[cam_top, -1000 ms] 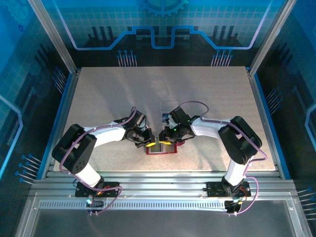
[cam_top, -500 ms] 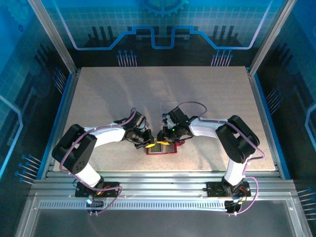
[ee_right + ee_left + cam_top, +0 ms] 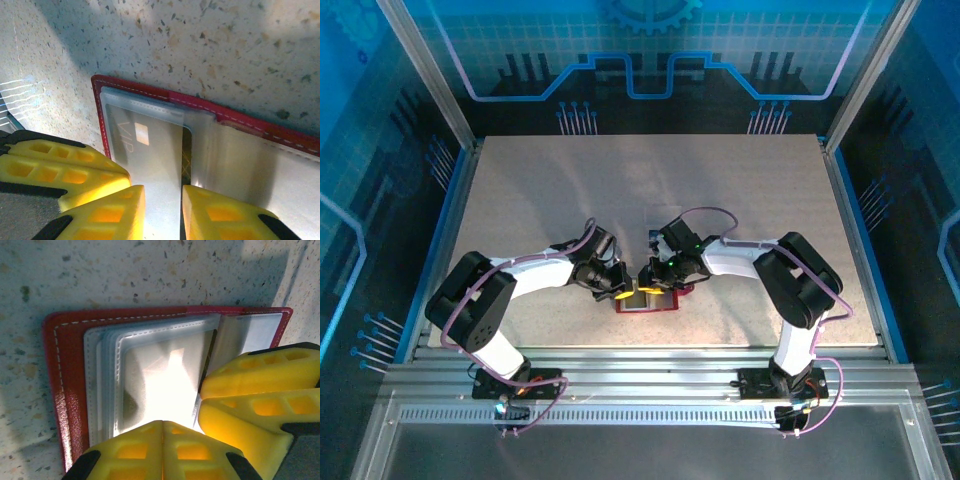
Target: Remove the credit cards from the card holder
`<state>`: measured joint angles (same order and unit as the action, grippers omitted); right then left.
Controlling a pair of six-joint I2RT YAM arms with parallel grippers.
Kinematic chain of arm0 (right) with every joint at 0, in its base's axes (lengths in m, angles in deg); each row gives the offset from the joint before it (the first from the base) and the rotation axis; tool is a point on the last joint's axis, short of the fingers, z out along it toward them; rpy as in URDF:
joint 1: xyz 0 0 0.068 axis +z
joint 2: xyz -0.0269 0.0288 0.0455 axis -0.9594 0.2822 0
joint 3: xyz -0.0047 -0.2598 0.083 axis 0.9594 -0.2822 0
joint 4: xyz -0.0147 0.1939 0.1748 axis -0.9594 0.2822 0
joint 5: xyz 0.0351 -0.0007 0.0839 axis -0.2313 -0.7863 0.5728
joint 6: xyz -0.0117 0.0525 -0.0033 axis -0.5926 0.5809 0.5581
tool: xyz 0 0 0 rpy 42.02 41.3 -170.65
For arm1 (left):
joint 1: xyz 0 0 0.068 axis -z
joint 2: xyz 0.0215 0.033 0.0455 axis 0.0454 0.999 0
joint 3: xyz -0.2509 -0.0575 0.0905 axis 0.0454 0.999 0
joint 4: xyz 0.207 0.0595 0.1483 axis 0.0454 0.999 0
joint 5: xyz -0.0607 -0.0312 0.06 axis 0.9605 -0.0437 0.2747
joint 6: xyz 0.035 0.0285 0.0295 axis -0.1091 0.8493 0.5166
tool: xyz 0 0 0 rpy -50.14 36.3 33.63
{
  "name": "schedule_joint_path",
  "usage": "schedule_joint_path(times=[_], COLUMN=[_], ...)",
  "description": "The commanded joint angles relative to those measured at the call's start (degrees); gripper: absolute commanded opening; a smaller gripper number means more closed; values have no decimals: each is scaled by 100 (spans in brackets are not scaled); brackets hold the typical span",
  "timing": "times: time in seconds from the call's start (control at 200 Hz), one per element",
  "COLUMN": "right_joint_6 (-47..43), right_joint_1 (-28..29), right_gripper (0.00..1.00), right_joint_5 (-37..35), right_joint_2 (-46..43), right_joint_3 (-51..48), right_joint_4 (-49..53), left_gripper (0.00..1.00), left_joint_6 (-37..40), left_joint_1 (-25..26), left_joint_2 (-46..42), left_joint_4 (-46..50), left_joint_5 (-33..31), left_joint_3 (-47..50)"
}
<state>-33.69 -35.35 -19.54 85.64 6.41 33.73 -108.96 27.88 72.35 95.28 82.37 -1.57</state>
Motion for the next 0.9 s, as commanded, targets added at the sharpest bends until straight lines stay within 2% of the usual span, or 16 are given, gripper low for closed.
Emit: schedule_joint_path(times=[0.0, 0.63, 0.895], right_joint_6=[-59, -269, -258], right_joint_1=[75, 67, 50], right_gripper=[27, 26, 26], right_joint_5=[-32, -429, -467], right_joint_2=[31, -382, -505], right_joint_3=[111, 166, 96], right_joint_4=[160, 625, 608], left_gripper=[7, 7, 6], left_joint_6=[97, 119, 311], left_joint_1=[-57, -55, -55], left_joint_2=[-55, -125, -303], left_joint_4=[83, 143, 530], left_joint_5=[-12, -35, -289], left_joint_3=[32, 24, -46])
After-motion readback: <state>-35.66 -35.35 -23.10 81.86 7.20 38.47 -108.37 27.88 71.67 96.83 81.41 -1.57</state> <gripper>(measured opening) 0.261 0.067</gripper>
